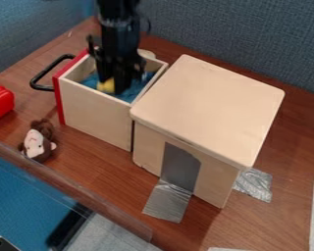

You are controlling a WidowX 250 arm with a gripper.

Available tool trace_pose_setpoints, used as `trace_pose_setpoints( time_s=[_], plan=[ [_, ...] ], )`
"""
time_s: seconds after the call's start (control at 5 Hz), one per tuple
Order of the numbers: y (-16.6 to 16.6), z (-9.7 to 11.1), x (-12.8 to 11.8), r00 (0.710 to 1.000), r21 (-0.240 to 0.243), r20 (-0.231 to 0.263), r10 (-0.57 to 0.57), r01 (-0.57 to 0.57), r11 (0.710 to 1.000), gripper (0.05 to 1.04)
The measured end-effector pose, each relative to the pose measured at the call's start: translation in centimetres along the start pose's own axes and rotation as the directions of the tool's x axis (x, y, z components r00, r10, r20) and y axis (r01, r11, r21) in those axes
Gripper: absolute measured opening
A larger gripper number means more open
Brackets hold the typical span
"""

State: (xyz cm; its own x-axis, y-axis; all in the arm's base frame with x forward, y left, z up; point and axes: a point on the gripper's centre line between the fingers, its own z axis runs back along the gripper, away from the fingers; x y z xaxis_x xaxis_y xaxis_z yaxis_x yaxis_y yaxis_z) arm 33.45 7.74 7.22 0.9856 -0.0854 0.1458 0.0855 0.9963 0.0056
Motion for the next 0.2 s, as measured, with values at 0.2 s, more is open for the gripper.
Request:
trace_pose_setpoints(
  time_s=[0.2],
  plan=[
    [-0.76, 4.26, 1.13, 0.999, -0.036, 0.051, -0.007, 0.009, 0.999, 0.334]
  ],
)
